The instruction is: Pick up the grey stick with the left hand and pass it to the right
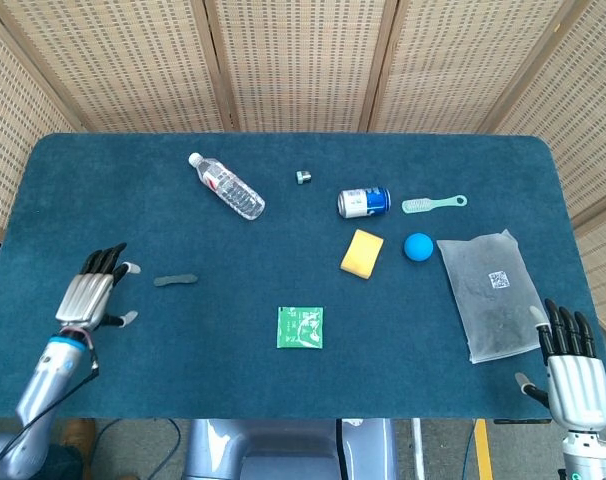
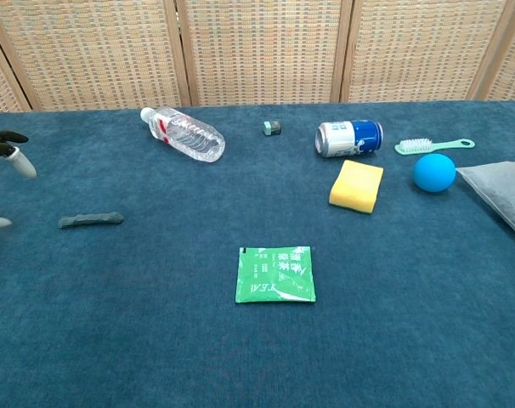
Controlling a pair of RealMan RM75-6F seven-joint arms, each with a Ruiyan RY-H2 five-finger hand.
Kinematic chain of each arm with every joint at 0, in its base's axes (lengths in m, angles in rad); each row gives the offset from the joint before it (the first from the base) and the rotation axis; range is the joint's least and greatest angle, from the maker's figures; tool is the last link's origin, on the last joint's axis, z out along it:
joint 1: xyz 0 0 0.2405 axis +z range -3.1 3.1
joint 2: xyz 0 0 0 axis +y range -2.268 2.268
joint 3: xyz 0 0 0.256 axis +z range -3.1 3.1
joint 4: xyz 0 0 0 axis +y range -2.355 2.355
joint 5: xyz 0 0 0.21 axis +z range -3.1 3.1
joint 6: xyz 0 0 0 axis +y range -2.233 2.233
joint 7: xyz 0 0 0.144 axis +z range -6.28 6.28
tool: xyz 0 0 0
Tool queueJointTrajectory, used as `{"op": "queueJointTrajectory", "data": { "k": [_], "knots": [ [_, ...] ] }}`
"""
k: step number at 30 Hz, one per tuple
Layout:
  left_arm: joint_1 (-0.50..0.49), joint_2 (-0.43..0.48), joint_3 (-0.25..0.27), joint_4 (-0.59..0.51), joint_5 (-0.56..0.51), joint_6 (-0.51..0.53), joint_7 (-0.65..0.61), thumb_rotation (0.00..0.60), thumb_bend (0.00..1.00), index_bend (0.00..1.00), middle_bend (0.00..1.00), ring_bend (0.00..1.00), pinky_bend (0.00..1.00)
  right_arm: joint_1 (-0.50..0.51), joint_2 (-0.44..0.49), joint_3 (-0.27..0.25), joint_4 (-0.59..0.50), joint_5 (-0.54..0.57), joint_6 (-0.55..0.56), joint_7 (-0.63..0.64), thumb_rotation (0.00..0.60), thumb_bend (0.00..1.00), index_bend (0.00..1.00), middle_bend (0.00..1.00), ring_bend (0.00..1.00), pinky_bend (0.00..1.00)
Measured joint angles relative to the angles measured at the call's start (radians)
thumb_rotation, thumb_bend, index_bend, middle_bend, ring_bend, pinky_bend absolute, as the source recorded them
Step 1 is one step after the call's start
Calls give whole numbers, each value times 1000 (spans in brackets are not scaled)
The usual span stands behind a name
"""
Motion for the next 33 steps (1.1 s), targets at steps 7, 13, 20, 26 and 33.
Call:
{"op": "queueJointTrajectory", "data": {
  "k": [7, 13, 20, 26, 33],
  "knots": [
    [-117, -168, -26, 264, -95, -109, 20, 600, 329, 393, 0, 0, 0, 9, -1, 16, -2, 46, -32, -10, 600, 0, 0, 0, 0, 0],
    [-175, -271, -24, 387, -147, -165, 21, 600, 363, 416, 0, 0, 0, 11, -2, 17, 2, 55, -39, -8, 600, 0, 0, 0, 0, 0],
    [-186, -299, -21, 402, -165, -157, 21, 600, 366, 423, 0, 0, 0, 12, -2, 16, 3, 55, -40, -7, 600, 0, 0, 0, 0, 0],
    [-178, -290, -24, 381, -161, -119, 4, 600, 366, 428, 0, 0, 0, 10, 1, 14, 1, 52, -36, -1, 600, 0, 0, 0, 0, 0],
    [-173, -277, -14, 361, -170, -118, 9, 600, 366, 461, 0, 0, 0, 10, 1, 10, -1, 48, -34, -2, 600, 0, 0, 0, 0, 0]
  ]
}}
